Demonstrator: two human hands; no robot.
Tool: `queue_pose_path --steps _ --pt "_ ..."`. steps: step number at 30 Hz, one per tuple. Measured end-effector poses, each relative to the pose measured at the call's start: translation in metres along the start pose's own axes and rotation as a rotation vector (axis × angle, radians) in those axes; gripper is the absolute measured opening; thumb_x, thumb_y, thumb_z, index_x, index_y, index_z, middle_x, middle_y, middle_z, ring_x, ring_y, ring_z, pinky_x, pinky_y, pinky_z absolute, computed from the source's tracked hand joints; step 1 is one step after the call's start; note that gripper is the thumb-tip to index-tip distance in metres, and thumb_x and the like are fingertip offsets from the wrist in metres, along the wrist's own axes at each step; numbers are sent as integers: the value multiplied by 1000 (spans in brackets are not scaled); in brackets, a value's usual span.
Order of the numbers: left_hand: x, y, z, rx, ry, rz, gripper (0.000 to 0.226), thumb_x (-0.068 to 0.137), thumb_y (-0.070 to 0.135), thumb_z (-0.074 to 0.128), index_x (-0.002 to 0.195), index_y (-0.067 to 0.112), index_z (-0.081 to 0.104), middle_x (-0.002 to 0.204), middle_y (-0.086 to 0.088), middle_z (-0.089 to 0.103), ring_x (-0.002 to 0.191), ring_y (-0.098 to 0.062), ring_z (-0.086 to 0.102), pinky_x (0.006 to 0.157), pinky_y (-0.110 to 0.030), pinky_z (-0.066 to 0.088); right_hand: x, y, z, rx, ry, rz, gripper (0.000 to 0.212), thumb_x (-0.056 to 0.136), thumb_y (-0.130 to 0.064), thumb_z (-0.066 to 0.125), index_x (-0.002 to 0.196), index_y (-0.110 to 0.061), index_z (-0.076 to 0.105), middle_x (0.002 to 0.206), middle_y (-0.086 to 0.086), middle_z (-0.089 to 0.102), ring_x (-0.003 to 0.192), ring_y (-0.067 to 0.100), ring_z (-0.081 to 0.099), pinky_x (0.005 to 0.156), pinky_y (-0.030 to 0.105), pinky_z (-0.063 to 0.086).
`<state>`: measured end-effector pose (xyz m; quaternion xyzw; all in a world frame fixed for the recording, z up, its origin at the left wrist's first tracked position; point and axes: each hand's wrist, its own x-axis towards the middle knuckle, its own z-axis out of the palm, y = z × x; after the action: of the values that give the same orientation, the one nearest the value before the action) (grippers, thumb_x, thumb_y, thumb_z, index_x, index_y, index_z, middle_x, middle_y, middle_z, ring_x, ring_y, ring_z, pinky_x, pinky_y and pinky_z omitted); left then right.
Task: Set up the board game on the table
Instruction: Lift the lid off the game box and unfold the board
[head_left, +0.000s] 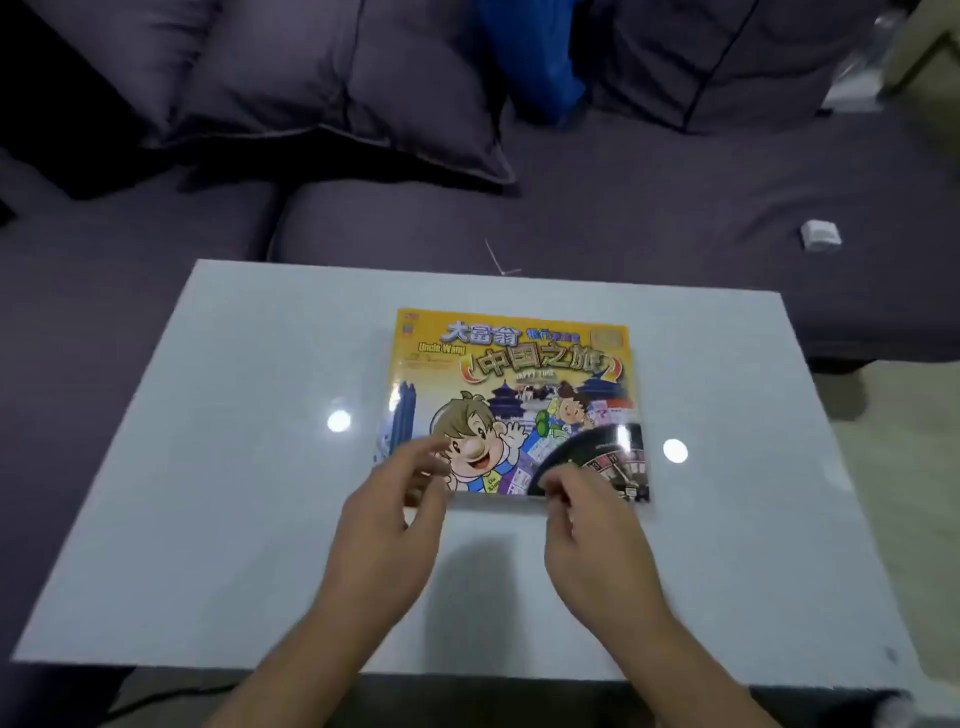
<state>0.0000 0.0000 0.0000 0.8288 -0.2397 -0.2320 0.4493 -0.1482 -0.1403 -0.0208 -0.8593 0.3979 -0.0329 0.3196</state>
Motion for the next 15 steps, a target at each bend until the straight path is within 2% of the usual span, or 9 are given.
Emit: queue_pose_path --steps 3,5,6,8,11,15 --pt "27 -49 30 155 56 187 35 102 22 61 131 41 61 118 30 62 115 7 55 89 -9 45 27 29 36 -42 132 -174 25 98 -10 61 119 -24 61 116 -10 57 108 5 50 86 21 49" --pt "43 -79 42 231 55 297 35 103 33 56 137 39 59 126 25 58 121 5 47 94 -2 34 37 45 54 -74 201 -241 28 97 -10 63 123 -21 63 120 -8 59 113 8 48 90 23 46" --pt "44 -92 48 278 53 357 35 104 40 50 139 38 59 129 23 58 122 2 46 98 -2 30 35 50 64 -91 226 -281 29 97 -10 64 124 -20 64 121 -7 60 115 10 48 92 24 46" --pt "47 -117 56 360 89 493 40 107 46 41 140 33 60 131 17 59 125 -5 48 104 -9 30 30 61 77 -176 261 -372 31 95 -14 61 125 -20 66 125 -5 60 119 14 49 94 28 48" --pt "49 -137 66 436 133 594 38 107 35 48 141 27 61 137 12 57 131 -13 48 107 -30 41 23 64 84 -297 244 -413 42 91 -23 57 133 -24 64 134 -8 57 127 16 49 100 35 52" --pt "50 -146 59 541 135 734 36 104 28 52 134 19 68 136 2 62 125 -22 56 101 -44 51 3 46 90 -456 129 -357 57 93 -18 56 149 -21 46 150 -5 41 141 17 32 116 37 40"
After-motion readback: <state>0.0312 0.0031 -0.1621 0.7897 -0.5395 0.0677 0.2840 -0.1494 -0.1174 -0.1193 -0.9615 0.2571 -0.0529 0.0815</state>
